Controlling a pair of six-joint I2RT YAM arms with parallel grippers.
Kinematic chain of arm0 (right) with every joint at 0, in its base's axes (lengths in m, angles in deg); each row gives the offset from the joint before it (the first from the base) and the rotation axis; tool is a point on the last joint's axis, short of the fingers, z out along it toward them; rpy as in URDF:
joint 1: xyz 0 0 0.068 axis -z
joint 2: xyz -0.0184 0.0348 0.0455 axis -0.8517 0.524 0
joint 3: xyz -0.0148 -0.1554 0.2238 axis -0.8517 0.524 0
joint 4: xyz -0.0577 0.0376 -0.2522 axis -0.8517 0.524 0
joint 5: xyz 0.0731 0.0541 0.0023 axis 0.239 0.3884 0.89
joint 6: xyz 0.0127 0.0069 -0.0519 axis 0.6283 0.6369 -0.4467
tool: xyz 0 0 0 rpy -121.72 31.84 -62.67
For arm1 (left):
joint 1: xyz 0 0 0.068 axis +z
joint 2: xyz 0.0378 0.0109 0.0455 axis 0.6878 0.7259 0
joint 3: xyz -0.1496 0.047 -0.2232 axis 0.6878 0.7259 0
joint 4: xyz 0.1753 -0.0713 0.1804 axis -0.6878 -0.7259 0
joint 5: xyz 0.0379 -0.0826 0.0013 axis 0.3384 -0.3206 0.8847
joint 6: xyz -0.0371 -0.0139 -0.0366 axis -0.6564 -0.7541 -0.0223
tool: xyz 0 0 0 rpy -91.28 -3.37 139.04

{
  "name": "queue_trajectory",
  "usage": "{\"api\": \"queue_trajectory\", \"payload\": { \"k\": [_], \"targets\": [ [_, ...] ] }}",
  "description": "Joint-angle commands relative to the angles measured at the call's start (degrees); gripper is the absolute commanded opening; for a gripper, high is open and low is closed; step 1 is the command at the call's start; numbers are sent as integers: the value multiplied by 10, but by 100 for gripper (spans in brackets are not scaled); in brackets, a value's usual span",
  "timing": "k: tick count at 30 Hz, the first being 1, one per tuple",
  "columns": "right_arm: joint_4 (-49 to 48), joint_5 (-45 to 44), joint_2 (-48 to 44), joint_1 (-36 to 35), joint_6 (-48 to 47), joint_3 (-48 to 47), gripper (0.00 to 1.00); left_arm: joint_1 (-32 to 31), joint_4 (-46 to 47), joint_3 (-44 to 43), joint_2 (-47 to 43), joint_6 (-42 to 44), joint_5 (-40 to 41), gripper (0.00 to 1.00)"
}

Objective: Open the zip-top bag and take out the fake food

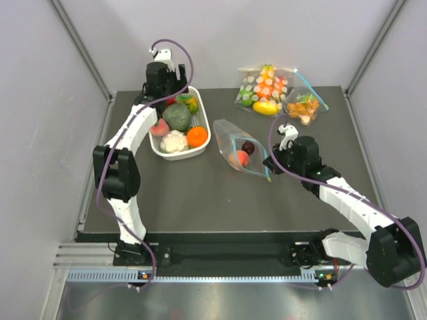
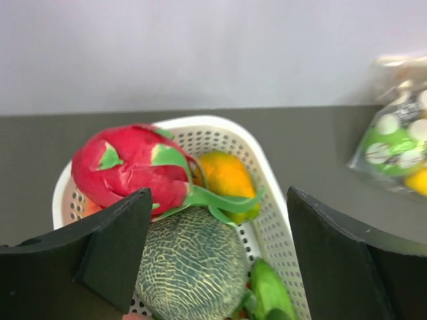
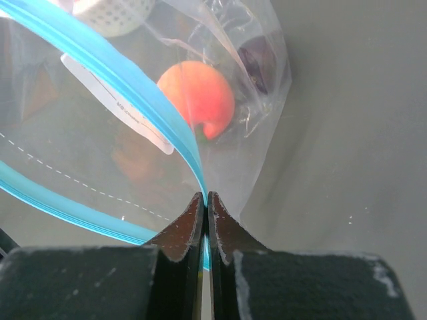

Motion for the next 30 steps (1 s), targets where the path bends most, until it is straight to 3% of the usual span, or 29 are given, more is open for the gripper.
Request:
{"api": "queue_trajectory", "payload": {
  "k": [1, 7, 12, 18, 25, 30],
  "targets": [
    [-6, 5, -25, 7, -10, -34, 0, -35, 15, 9, -77, 38, 27, 86],
    [0, 4, -47, 9, -7, -44, 0, -168, 14, 29, -179, 105, 82, 88],
    [4, 3, -68, 16, 0, -52, 0, -310, 20, 62, -247, 86, 17, 88],
    [38, -12, -113, 17, -4, -57, 0, -472, 23, 113, -255, 108, 26, 88],
    [66, -24, -161, 19, -1, -51, 0, -506, 42, 176, -239, 55, -25, 86],
    [78, -39, -171, 19, -5, -48, 0, -512, 77, 226, -248, 34, 1, 83]
  ]
}}
